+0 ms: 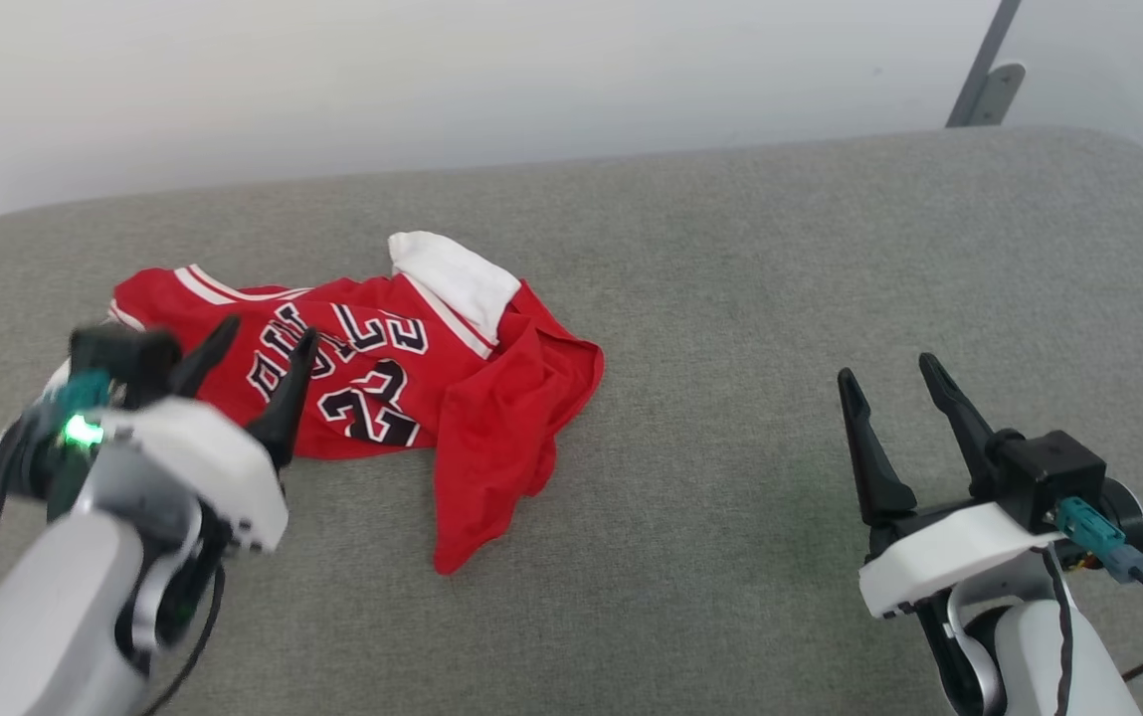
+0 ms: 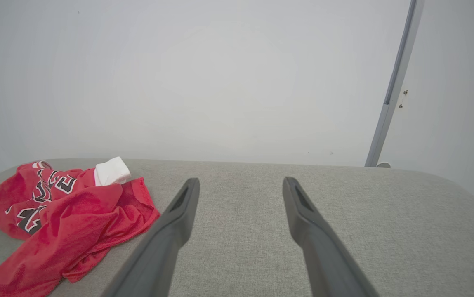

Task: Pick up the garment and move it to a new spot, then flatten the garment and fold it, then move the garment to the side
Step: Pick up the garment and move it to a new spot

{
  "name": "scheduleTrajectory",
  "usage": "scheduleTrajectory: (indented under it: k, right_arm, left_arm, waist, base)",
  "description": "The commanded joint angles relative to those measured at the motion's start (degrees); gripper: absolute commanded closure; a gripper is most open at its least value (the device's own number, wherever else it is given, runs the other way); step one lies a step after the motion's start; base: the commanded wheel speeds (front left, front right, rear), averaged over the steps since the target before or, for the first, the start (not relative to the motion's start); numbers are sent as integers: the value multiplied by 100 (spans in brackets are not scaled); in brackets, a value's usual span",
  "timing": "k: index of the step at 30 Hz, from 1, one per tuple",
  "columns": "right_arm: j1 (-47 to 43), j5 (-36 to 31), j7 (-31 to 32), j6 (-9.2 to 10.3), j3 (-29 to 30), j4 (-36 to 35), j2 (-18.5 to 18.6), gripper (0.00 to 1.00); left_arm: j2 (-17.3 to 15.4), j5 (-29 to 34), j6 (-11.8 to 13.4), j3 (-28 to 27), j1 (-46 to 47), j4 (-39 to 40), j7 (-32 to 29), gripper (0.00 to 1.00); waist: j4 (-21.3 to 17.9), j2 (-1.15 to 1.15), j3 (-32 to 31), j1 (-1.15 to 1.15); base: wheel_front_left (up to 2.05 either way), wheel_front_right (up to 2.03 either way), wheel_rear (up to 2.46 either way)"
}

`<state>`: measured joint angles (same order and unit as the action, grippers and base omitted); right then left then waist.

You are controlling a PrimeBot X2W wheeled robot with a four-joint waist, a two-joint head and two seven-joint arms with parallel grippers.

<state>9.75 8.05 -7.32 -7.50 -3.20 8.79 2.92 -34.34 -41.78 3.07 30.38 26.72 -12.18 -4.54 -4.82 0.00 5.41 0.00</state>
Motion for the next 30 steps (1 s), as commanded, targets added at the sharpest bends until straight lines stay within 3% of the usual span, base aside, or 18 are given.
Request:
scheduleTrajectory:
  k: [1,9,18,25,30]
  right_arm:
    - [-88,-31,-38,2,35,0,0,0]
    - [-257,-141,-164,1,272,61,-1,0]
    - [-462,-155,-235,2,486,143,-1,0]
    - [-577,-165,-236,2,584,142,-1,0]
    - [-665,-187,-230,1,606,81,-1,0]
  left_arm:
    - [3,33,89,-75,-232,68,233,0]
    - [-132,-80,454,-568,-1293,335,1442,0]
    - [-112,-258,642,-1110,-2316,383,1913,0]
    - [246,-34,641,-1826,-3162,623,1980,0]
    - [614,272,442,-2356,-3582,719,1979,0]
  waist:
    - [55,0,-55,0]
    - [155,0,-214,0]
    - [200,0,-367,0]
    - [220,0,-469,0]
    - [251,0,-486,0]
  base:
    - [0,0,0]
    - [0,0,0]
    - [0,0,0]
    - [0,0,0]
    - [0,0,0]
